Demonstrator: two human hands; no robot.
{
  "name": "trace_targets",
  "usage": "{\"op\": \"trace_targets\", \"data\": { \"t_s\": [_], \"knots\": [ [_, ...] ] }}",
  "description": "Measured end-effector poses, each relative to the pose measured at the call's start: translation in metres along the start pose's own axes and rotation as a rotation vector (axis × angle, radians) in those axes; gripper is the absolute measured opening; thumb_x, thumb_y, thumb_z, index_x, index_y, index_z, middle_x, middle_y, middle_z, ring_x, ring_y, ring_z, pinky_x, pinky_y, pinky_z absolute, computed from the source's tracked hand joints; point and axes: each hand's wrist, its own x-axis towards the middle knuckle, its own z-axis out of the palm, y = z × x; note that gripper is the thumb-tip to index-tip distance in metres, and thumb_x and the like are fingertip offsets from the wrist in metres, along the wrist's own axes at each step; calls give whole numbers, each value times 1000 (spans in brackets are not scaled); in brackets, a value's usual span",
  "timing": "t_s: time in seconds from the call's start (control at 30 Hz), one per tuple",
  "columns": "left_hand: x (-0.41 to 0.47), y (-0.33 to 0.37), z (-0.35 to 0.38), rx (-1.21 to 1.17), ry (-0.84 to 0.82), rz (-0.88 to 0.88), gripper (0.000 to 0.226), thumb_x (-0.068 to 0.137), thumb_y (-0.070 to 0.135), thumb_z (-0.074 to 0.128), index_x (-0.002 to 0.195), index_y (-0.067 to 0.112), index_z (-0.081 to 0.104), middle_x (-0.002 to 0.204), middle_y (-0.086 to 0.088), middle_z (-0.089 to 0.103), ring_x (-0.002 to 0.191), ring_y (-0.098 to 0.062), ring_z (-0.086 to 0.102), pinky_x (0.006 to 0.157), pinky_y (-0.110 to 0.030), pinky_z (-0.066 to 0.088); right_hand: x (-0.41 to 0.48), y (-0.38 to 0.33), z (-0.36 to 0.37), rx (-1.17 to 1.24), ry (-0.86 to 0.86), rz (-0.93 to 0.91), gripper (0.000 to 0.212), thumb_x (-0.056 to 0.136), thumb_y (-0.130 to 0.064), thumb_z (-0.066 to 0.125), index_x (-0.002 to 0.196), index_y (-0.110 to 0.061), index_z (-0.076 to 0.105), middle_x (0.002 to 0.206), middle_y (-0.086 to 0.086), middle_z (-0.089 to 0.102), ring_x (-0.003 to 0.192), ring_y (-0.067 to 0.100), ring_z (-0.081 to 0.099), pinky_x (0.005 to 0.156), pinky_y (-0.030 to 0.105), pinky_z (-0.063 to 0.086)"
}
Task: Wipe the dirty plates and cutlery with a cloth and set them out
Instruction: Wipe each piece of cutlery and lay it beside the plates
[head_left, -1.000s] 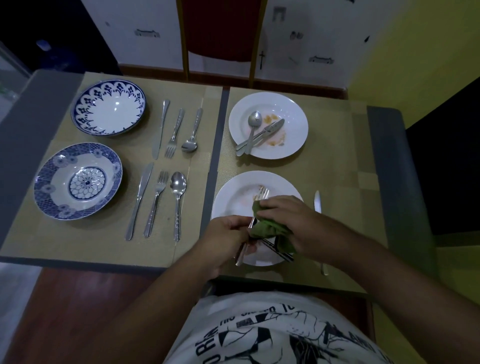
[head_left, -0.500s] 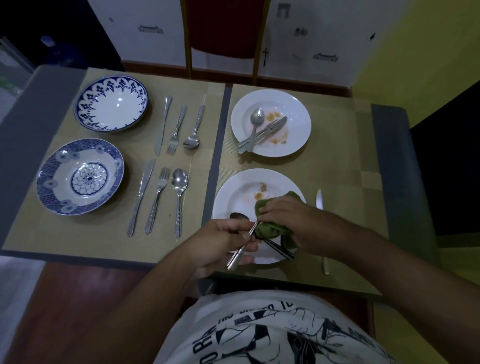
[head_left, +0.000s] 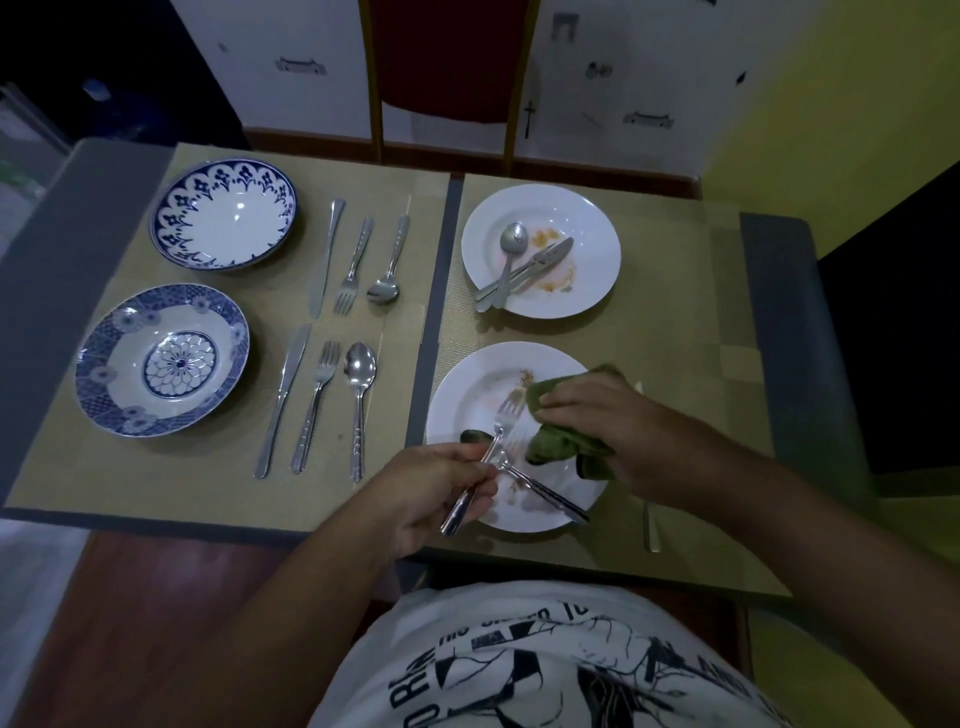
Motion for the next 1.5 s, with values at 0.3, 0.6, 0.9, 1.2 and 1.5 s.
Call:
{"op": "trace_targets", "data": {
  "t_s": [0.3, 0.6, 0.9, 1.2, 1.5],
  "knots": [
    [-10, 0, 10, 168, -20, 118, 19, 96, -4, 62, 108, 5, 74, 91, -14, 77, 73, -18, 75, 60, -25, 59, 8, 1, 23, -57, -124, -58, 66, 70, 13, 57, 133, -8, 57, 137, 10, 51, 131, 23, 41, 112, 31, 31],
    [-2, -8, 3, 81, 0, 95, 27, 101, 5, 54, 101, 15, 79, 87, -5, 77, 63, -10, 61, 49, -20, 46, -4, 21, 12, 78, 31, 172, 64, 72, 17, 58, 131, -7, 58, 138, 7, 52, 131, 23, 42, 112, 34, 30],
    [6, -10, 26, 171, 19, 153, 17, 92, 10, 70, 87, 20, 83, 99, -9, 79, 88, -23, 77, 75, -33, 60, -29, 18, 13, 99, 80, 190, 61, 73, 20, 52, 129, -4, 60, 136, 9, 54, 130, 25, 44, 114, 21, 19],
    [19, -8, 101, 231, -47, 202, 10, 91, 1, 70, 100, 2, 74, 90, -14, 74, 79, -24, 70, 71, -33, 61, -77, 45, -8, 122, 105, 253, 62, 76, 18, 52, 133, -8, 57, 137, 4, 51, 132, 18, 39, 113, 25, 26],
    [59, -29, 201, 228, -44, 125, 6, 89, 3, 74, 90, 9, 74, 68, -3, 76, 63, -13, 73, 64, -26, 61, -159, 107, -24, 112, 96, 432, 70, 77, 18, 53, 139, -15, 52, 143, -1, 46, 132, 7, 31, 113, 14, 16]
  ]
}}
